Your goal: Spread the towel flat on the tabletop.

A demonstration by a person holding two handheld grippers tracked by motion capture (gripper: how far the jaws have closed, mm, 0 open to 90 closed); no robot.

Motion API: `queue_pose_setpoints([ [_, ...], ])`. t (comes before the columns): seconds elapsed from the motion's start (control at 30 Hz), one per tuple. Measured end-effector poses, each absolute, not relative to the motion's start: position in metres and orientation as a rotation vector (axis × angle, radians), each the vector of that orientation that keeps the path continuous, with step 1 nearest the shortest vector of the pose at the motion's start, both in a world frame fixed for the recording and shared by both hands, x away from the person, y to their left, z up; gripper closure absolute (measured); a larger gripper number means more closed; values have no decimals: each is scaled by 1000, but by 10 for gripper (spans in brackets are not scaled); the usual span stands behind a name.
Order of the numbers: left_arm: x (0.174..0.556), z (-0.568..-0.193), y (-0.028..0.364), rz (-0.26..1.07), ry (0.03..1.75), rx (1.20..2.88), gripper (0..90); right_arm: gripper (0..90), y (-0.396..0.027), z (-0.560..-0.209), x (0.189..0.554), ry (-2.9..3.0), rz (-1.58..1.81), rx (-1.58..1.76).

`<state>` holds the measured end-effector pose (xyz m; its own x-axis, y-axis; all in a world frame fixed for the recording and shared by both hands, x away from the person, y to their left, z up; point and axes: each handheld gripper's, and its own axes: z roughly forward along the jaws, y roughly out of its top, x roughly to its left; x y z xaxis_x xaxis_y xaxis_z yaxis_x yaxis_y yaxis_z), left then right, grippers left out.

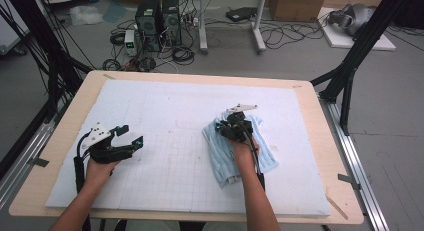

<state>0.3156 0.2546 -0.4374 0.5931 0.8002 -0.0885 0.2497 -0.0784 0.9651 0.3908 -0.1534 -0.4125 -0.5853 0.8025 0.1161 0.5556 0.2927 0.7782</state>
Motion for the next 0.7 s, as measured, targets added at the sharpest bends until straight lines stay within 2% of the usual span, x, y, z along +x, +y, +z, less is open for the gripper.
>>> queue_pose_setpoints([
  [0.2, 315, -437, 256, 576, 894, 1632, 241, 753, -164, -401, 373, 2256, 1249, 1190],
  [0.4, 315, -437, 255, 577, 897, 1629, 241, 764, -181, -389, 335, 2229, 1308, 1100],
  [0.7, 316, -437, 253, 577, 889, 1631, 241, 774, -206, -410, 285, 2334, 1245, 1093],
])
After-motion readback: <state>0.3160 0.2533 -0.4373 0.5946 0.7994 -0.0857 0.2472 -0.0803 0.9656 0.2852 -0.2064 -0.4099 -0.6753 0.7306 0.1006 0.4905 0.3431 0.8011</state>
